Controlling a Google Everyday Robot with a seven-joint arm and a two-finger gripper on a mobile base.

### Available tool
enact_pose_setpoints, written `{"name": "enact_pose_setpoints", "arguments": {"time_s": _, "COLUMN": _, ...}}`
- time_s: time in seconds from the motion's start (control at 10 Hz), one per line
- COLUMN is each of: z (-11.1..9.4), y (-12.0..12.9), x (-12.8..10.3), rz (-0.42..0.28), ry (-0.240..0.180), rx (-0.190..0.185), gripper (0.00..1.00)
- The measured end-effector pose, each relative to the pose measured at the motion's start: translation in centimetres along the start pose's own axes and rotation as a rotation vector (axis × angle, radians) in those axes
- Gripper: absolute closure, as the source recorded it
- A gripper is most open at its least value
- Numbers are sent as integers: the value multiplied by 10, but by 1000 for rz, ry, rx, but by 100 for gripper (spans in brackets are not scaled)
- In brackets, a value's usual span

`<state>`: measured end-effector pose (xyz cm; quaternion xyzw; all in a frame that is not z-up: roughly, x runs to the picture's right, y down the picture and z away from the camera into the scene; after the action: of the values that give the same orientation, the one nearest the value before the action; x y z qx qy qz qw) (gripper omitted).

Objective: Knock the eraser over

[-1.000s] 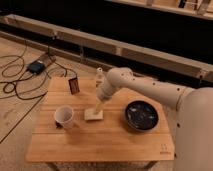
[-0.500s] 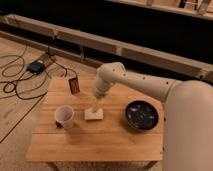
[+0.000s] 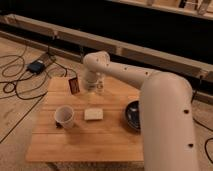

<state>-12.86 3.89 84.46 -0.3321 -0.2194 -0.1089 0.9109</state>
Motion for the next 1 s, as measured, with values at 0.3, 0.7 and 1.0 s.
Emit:
{"name": "enact_pose_setpoints", "arguments": {"time_s": 0.3, "z": 8, "y": -19, "x": -15, "rz": -48, "ry": 6, "rx": -32, "gripper": 20}}
{"name": "enact_pose_setpoints", "arguments": {"time_s": 0.7, "z": 21, "y": -45, "x": -31, "rz": -90, "ry": 3, "rx": -50, "gripper": 20}}
{"name": "enact_pose_setpoints", "arguments": {"time_s": 1.0, "z": 26, "y": -63, "x": -40, "rz": -108, "ry": 0, "rx": -33, "gripper": 20}}
